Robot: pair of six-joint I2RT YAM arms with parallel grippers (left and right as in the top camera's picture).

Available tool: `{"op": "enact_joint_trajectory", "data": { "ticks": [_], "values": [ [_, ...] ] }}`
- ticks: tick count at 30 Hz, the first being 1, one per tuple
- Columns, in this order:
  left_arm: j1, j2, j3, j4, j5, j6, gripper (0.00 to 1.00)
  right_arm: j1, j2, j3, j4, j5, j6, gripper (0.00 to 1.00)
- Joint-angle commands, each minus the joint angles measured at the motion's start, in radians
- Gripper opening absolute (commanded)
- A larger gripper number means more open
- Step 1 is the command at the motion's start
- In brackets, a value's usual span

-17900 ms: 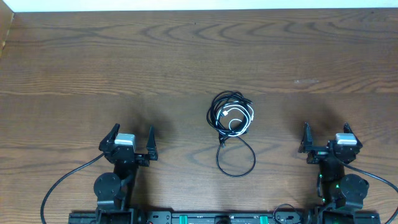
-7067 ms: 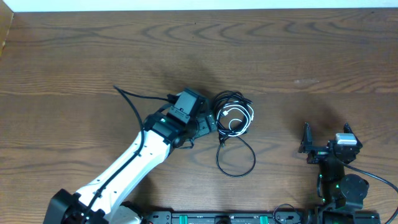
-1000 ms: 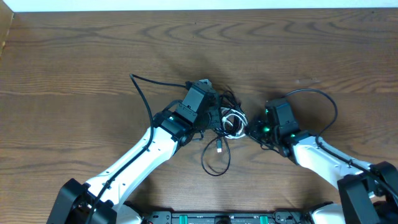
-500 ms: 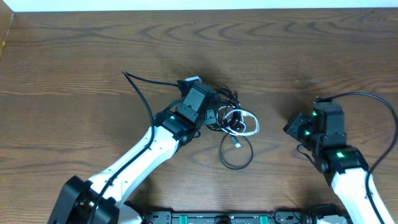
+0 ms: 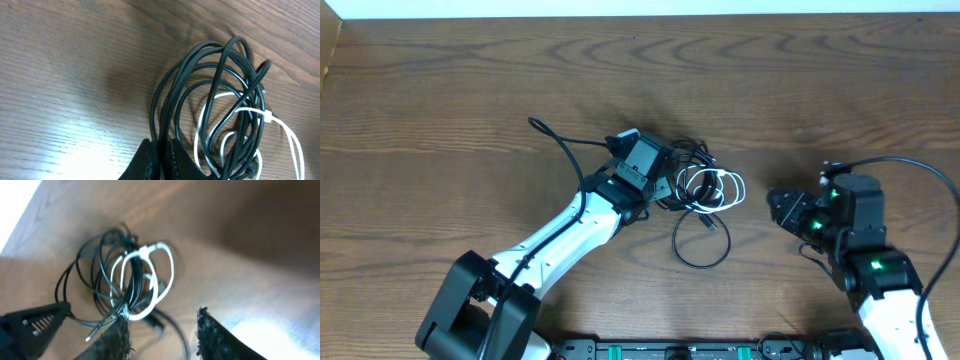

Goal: Untangle cables
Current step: 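Grasp a cable strand with the right gripper and pull it rightward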

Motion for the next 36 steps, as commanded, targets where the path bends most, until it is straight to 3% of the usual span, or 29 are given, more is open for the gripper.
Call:
{"op": "enact_joint_trajectory", "data": {
  "ticks": [1, 5, 12, 21, 23, 24, 28, 30, 32, 33, 34, 36],
  "values": [
    [0.002, 0.002, 0.001, -0.002, 0.025, -0.061, 0.08, 0.015, 0.067, 0.008, -0.016, -0.109, 0.061, 0.56],
    [0.002, 0.002, 0.001, -0.002, 0.098, -0.069, 0.09, 0.062, 0.173, 0.008, 0.01, -0.095, 0.103, 0.59],
    [0.002, 0.002, 0.001, -0.003, 0.226, -0.067, 0.08, 0.121, 0.366, 0.008, 0.22, -0.065, 0.164, 0.62],
    [0.002, 0.002, 0.001, -0.008, 0.251, -0.064, 0.08, 0.142, 0.526, 0.008, 0.331, 0.021, 0.209, 0.38],
    [0.002, 0.002, 0.001, -0.01, 0.248, -0.064, 0.08, 0.142, 0.527, 0.008, 0.347, 0.031, 0.201, 0.23],
    [0.002, 0.002, 0.001, -0.016, 0.24, -0.064, 0.08, 0.142, 0.527, 0.008, 0.367, 0.029, 0.192, 0.04],
    [0.001, 0.003, -0.001, -0.023, 0.228, -0.064, 0.09, 0.141, 0.523, 0.009, 0.438, -0.069, 0.135, 0.01],
    [0.002, 0.004, -0.003, -0.026, 0.206, -0.064, 0.17, 0.138, 0.512, 0.009, 0.472, -0.146, 0.103, 0.01],
    [0.002, 0.004, -0.007, -0.026, 0.187, -0.064, 0.32, 0.128, 0.488, 0.01, 0.493, -0.216, 0.073, 0.01],
    [0.002, 0.004, -0.01, -0.026, 0.187, -0.064, 0.56, 0.117, 0.458, 0.01, 0.505, -0.261, 0.059, 0.01],
    [0.002, 0.005, -0.01, -0.026, 0.187, -0.064, 0.64, 0.112, 0.44, 0.01, 0.509, -0.285, 0.05, 0.01],
    [0.002, 0.005, -0.01, -0.025, 0.187, -0.064, 0.71, 0.1, 0.389, 0.01, 0.51, -0.332, 0.038, 0.01]
  ]
}}
